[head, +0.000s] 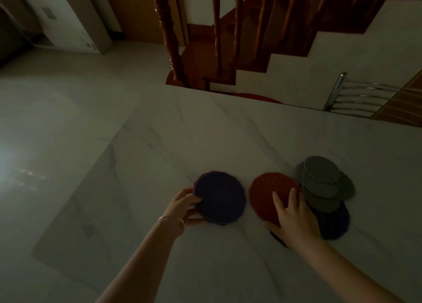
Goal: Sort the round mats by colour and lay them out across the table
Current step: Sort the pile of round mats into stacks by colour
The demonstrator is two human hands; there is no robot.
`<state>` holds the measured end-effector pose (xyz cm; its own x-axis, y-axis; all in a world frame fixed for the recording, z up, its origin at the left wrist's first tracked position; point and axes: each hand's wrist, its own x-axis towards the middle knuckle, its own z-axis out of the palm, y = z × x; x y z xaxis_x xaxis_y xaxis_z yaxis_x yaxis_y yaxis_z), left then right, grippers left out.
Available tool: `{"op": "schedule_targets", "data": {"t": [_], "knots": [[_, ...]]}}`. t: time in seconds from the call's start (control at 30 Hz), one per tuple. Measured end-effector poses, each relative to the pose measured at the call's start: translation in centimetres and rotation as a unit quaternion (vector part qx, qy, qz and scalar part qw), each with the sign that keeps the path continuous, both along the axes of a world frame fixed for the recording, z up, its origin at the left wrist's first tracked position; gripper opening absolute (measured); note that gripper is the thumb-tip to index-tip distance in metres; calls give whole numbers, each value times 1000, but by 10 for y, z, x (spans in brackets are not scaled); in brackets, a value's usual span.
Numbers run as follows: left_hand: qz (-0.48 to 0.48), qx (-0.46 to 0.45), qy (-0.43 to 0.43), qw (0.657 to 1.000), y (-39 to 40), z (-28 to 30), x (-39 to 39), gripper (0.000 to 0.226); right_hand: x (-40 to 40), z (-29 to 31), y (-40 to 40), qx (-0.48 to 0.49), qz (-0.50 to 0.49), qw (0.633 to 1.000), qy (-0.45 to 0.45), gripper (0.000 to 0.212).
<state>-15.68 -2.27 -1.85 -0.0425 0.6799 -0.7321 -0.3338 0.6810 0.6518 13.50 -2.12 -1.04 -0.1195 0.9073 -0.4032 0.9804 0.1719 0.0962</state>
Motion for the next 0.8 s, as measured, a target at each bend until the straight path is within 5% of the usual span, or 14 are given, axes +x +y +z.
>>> {"op": "schedule_targets", "data": {"t": [0.1,0.27,0.43,0.53,0.63,0.8], "knots": [[-4,4,-1,1000,-1,1,0,20,-10,5,-4,-1,-24,999,21,80],[4,3,1,1000,0,9,3,20,-22,32,-3,126,52,984,111,36],[25,-42,-12,999,0,18,7,22,-33,63,20,324,75,911,245,30],[40,-56,-30,997,1,20,8,22,-60,67,16,365,163,876,271,37],[44,-45,-33,997,1,22,8,27,-84,46,-2,330,258,871,258,35],[29,-21,-16,999,4,29,11,21,-97,28,-22,158,271,915,254,66]]}}
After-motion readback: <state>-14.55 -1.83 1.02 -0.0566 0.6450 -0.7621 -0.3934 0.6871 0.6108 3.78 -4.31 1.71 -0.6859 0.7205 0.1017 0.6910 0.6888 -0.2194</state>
